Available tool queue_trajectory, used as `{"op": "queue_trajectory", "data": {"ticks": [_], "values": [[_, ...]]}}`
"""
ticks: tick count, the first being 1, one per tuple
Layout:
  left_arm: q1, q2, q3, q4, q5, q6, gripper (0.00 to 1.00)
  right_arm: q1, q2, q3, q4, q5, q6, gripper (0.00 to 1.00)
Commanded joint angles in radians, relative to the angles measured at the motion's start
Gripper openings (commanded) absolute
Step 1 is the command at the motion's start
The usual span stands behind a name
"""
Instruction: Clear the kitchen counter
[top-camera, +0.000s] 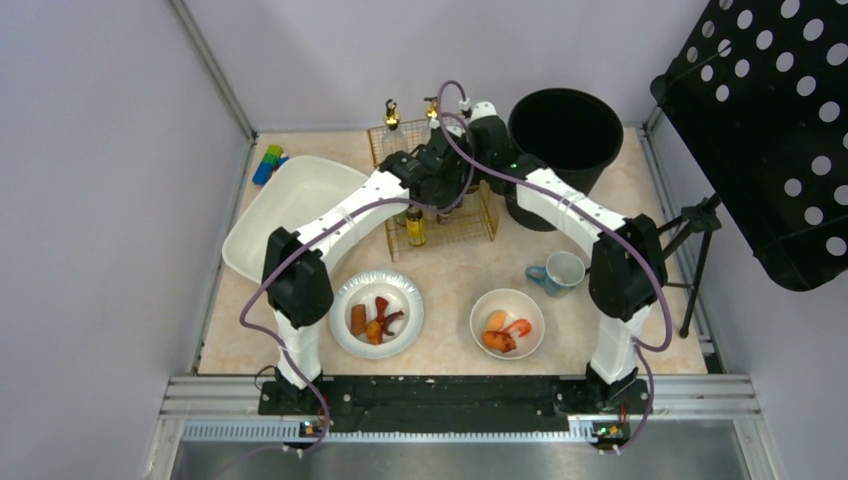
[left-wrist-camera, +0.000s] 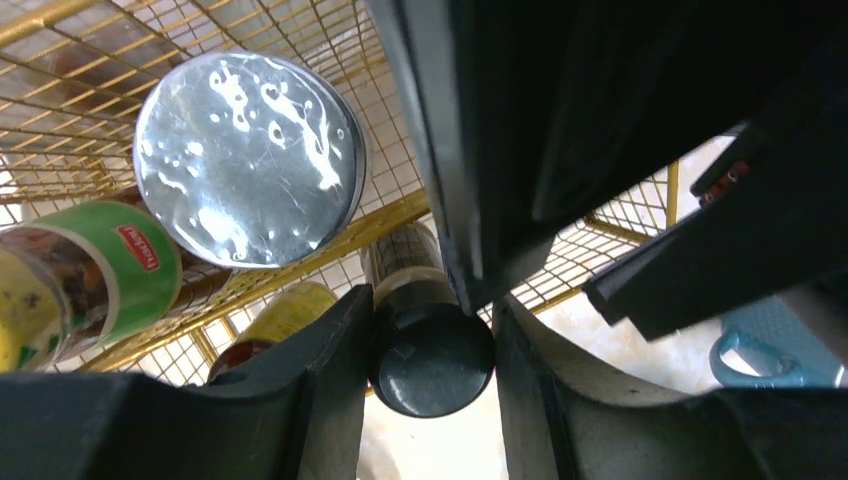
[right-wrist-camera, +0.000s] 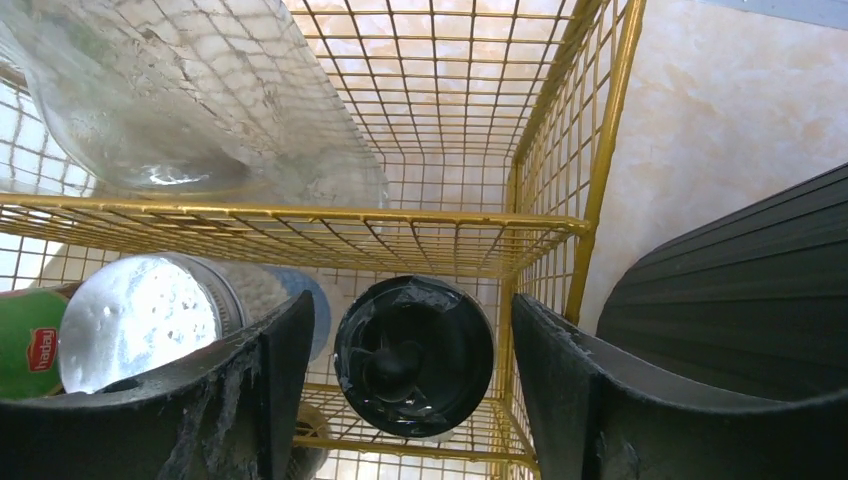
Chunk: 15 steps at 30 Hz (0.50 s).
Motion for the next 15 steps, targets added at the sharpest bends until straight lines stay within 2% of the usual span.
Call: {"op": "queue_trajectory", "data": {"ticks": [1, 15], "values": [[-0.009, 0.014, 0.025, 0.027, 0.045, 0.023, 0.00, 0.003, -0.088, -0.003, 0.027, 0.024, -0.007, 0.72], [-0.009, 0.018, -0.012, 0.016, 0.047, -0.001, 0.00, 0.002, -0.310, -0.070, 0.008, 0.175, -0.019, 0.75]]}}
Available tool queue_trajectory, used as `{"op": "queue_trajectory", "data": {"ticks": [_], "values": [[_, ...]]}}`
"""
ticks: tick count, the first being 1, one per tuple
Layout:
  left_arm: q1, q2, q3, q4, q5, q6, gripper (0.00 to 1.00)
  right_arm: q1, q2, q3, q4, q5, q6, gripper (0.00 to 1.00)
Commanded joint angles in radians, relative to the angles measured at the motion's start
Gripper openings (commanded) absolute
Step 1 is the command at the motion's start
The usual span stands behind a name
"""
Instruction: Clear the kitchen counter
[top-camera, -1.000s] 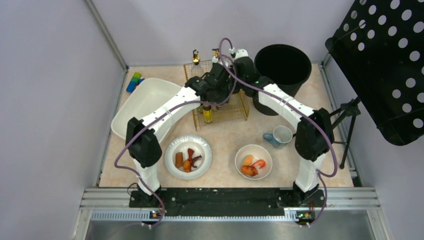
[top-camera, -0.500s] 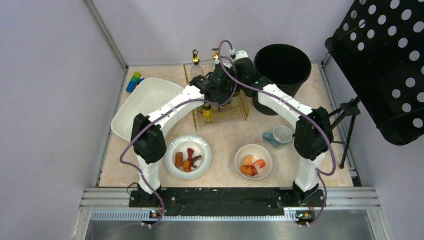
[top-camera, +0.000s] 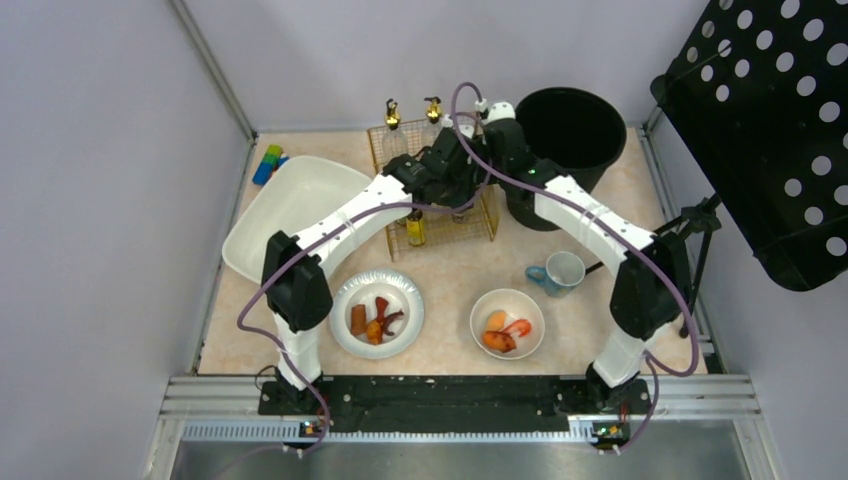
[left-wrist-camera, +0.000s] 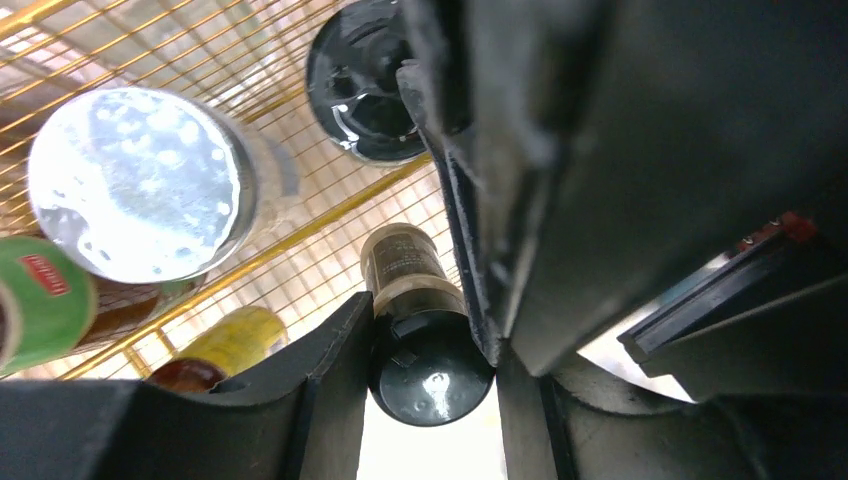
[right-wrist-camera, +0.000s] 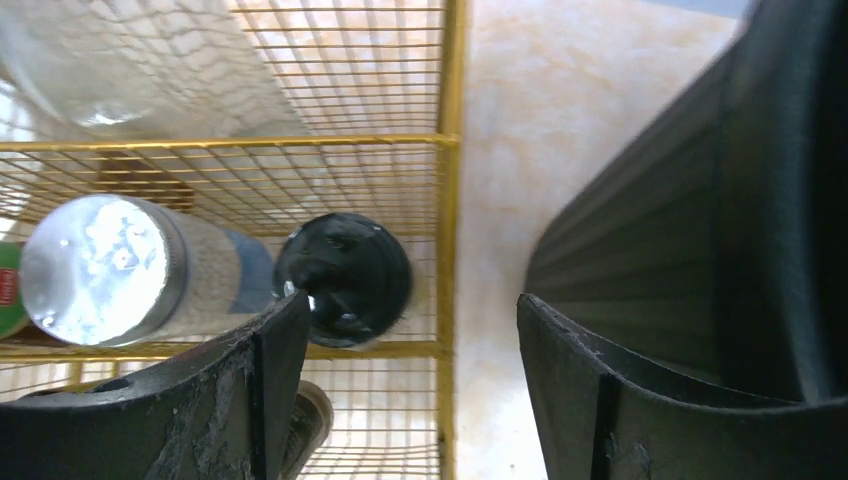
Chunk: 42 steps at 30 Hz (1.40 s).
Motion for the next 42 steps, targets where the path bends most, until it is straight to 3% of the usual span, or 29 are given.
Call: {"op": "queue_trajectory", "data": {"ticks": [1, 21, 42], "values": [[0.009, 0.026, -0.013, -0.027, -0.003, -0.019, 0.00, 0.001, -0.181, 0.018, 0.046, 0.111, -0.007, 0.75], [0.009, -0.164, -0.130, 0.030, -0.011, 0.013, 0.00, 0.001, -0.164, 0.010, 0.039, 0.112, 0.034, 0.76], [0.011, -0.030, -0.096, 0.045, -0.020, 0.004, 0.00, 0.001, -0.460, -0.040, 0.025, 0.094, 0.034, 0.76]]}}
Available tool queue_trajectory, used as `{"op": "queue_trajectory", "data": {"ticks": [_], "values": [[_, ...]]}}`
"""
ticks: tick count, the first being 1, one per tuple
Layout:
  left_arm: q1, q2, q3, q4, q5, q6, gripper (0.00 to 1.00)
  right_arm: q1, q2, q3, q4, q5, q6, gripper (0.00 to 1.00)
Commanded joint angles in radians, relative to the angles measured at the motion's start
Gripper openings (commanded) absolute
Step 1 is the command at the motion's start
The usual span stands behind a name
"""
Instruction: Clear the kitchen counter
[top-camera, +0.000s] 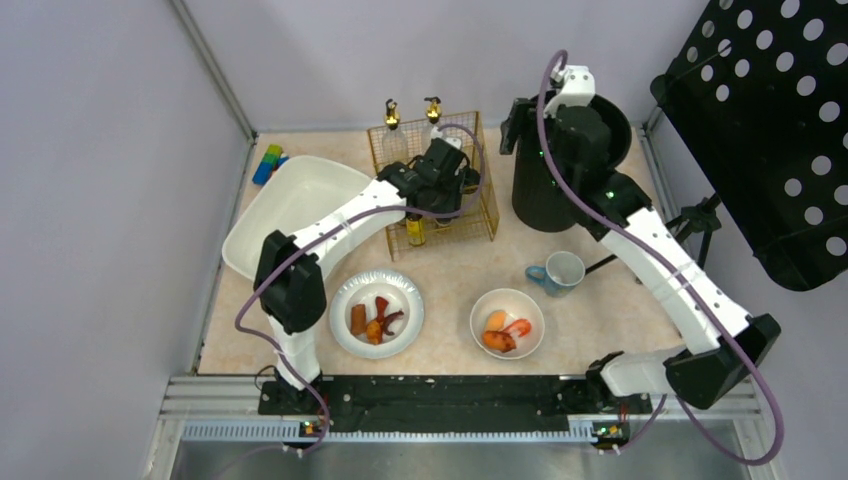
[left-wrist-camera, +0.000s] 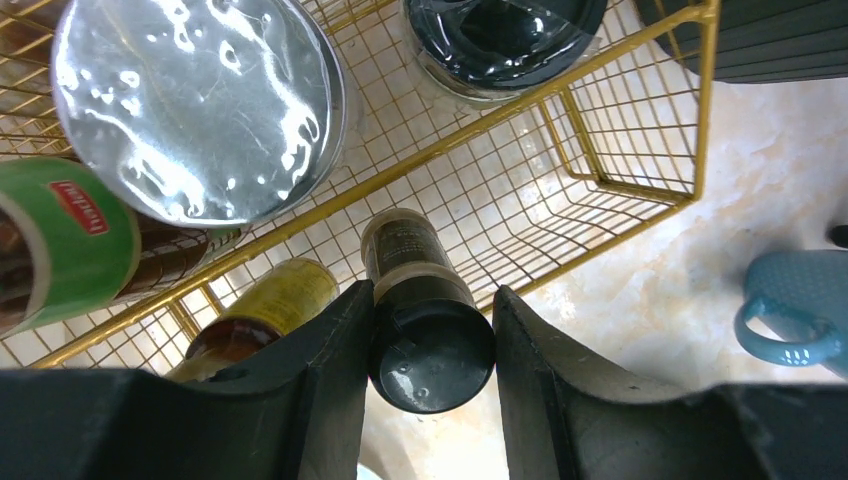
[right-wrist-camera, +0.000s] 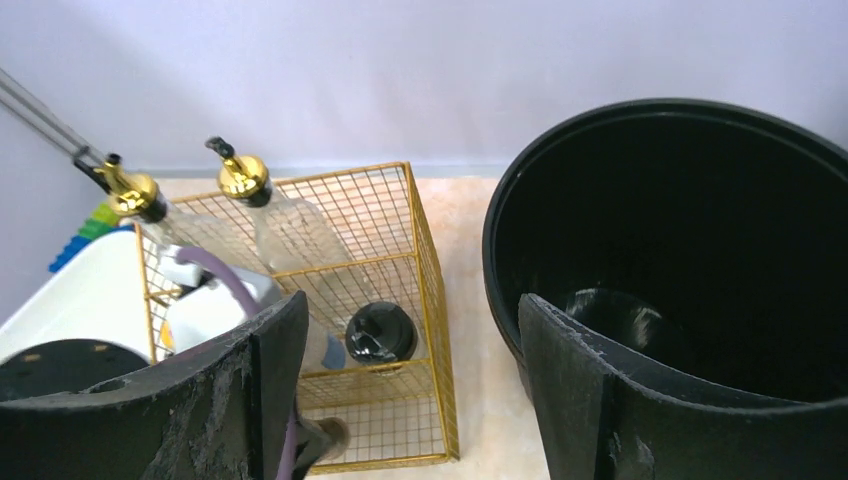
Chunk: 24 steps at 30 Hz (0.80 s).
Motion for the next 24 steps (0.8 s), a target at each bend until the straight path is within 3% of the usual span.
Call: {"op": "queue_trajectory", "data": {"ticks": [1, 12, 14, 19, 24], "values": [[-0.001, 0.028, 0.038, 0.017, -0.011, 0.000, 0.00, 0.002, -0.063, -0.008, 0.017, -0.033, 0.004, 0.76], [0.033, 0.083, 0.071, 0.000, -0.015, -0.001, 0.01, 0.002, -0.107, -0.101, 0.033, -0.062, 0.011, 0.76], [0.039, 0.085, 0.067, 0.002, -0.011, -0.003, 0.09, 0.002, -0.111, -0.115, 0.038, -0.055, 0.008, 0.76], [0.039, 0.091, 0.064, -0.003, 0.010, -0.003, 0.43, 0.002, -0.113, -0.124, 0.040, -0.062, 0.009, 0.76], [0.039, 0.076, 0.071, -0.002, 0.035, -0.002, 0.55, 0.002, -0.116, -0.132, 0.043, -0.069, 0.014, 0.76]]}}
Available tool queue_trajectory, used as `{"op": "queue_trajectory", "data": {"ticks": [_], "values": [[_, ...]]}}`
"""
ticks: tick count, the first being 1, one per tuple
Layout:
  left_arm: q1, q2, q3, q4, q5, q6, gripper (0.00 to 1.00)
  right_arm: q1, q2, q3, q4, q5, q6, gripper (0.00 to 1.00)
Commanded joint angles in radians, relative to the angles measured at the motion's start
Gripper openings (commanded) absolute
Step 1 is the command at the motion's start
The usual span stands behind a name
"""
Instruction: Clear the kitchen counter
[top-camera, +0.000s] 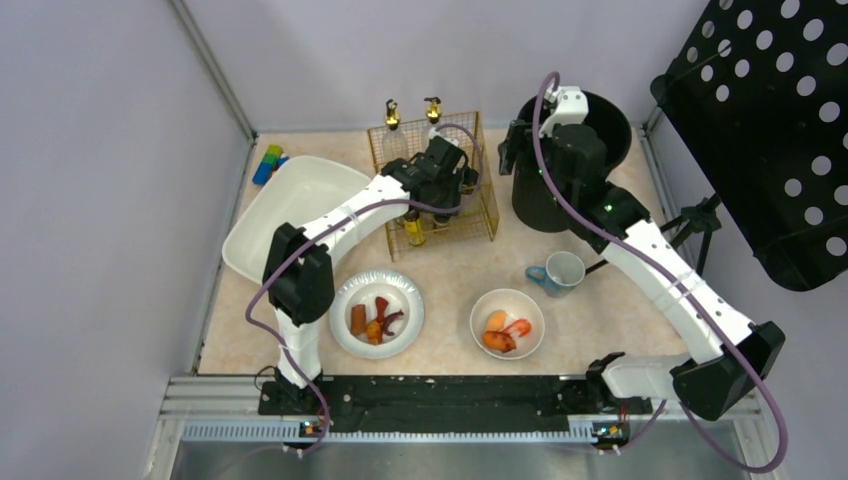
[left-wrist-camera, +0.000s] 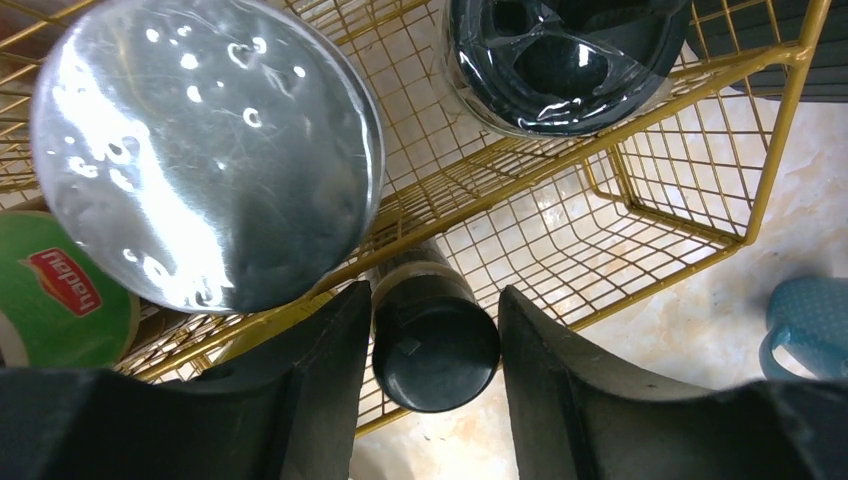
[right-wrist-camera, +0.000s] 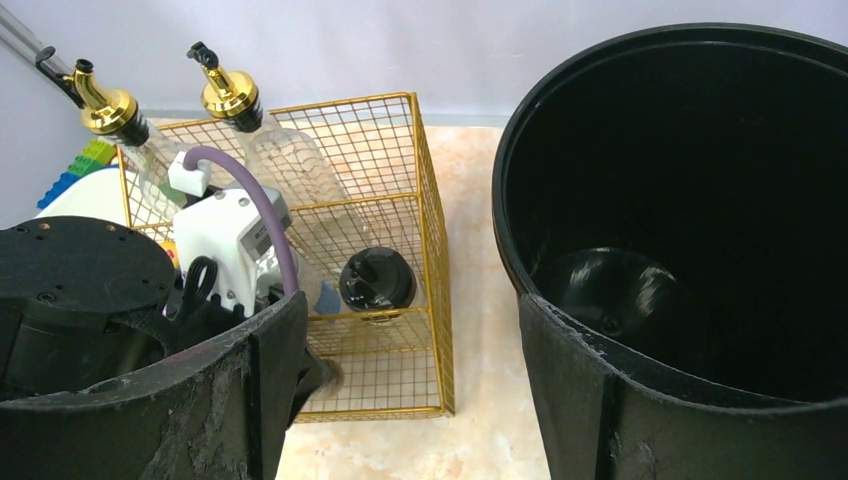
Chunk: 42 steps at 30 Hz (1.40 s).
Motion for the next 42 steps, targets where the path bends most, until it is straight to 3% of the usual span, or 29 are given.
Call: {"op": "queue_trajectory", "data": {"ticks": [1, 16, 24, 30, 35, 42], "values": [[0.003, -0.011, 0.037, 0.008, 0.040, 0.004, 0.56, 0.002, -0.037, -0.004, 0.038, -0.013, 0.011, 0.76], [0.003, -0.018, 0.196, -0.034, 0.089, 0.032, 0.71, 0.003, -0.060, -0.011, 0.024, -0.040, 0.021, 0.77], [0.003, -0.033, 0.327, -0.108, 0.104, 0.054, 0.73, 0.002, -0.098, -0.017, 0.019, -0.061, 0.030, 0.77], [0.003, -0.142, 0.353, -0.146, 0.105, 0.074, 0.73, 0.002, -0.149, -0.019, -0.010, -0.144, 0.048, 0.77], [0.001, -0.324, 0.286, -0.170, 0.114, 0.071, 0.72, 0.002, -0.199, -0.056, -0.036, -0.259, 0.048, 0.77], [-0.002, -0.608, -0.002, -0.148, 0.116, 0.027, 0.72, 0.004, -0.220, -0.108, -0.082, -0.449, 0.070, 0.77]]}}
